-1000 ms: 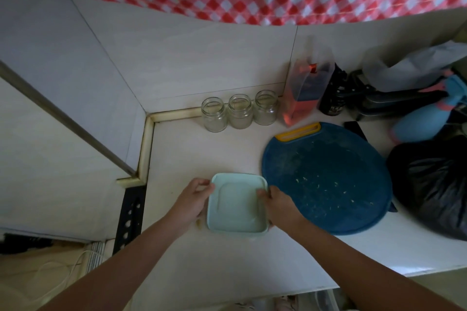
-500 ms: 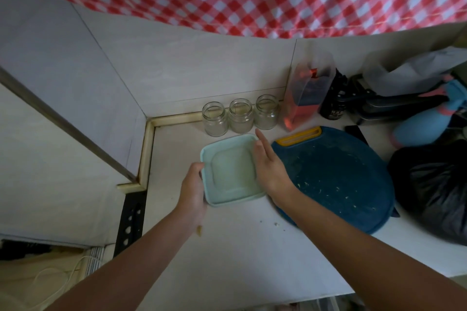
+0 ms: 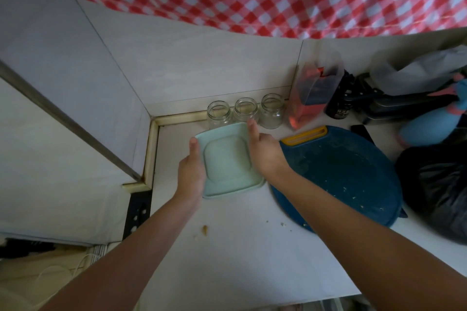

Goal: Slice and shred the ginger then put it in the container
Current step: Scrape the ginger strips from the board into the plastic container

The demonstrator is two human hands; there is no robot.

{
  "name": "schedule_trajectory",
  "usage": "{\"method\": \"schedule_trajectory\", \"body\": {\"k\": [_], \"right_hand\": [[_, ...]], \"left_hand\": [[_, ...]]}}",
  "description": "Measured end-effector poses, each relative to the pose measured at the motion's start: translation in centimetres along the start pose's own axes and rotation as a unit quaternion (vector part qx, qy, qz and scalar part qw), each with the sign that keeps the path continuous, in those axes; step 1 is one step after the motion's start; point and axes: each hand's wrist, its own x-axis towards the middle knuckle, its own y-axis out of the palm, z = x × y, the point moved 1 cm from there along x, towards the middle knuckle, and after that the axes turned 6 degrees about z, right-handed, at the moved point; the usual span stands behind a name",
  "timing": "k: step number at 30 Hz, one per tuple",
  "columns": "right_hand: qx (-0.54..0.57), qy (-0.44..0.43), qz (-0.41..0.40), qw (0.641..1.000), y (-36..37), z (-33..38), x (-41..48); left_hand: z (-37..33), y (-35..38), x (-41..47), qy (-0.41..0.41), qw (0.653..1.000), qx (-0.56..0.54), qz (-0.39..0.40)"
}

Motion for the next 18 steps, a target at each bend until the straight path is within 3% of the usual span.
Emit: {"method": "schedule_trajectory", "body": {"k": [4, 7, 11, 14, 18], "right_hand": [[-0.014, 0.029, 0.026, 0.999, 1.3, 0.7, 1.9], [0.019, 0.068, 0.017, 0.997, 2.0, 0.8, 3.6], [0.06, 0.074, 0.02, 0.995, 2.7, 0.8, 5.4], [0.107, 0.076, 0.084, 0.988, 3.9, 0.4, 5.6], [-0.004, 0.062, 0.127, 0.99, 4.6, -1.9, 5.1]], "left_hand": [[0.5, -1.0, 1.4, -0.06, 0.998, -0.027, 0.015], [0.3, -2.2, 2.1, -0.127, 0.98, -0.115, 0.1], [1.2, -3.7, 2.4, -0.209, 0.95, -0.15, 0.179], [2.3, -4.5, 3.8, -0.194, 0.952, -0.204, 0.116], [3.5, -6.0, 6.4, -0.19, 0.961, -0.2, 0.023]]}}
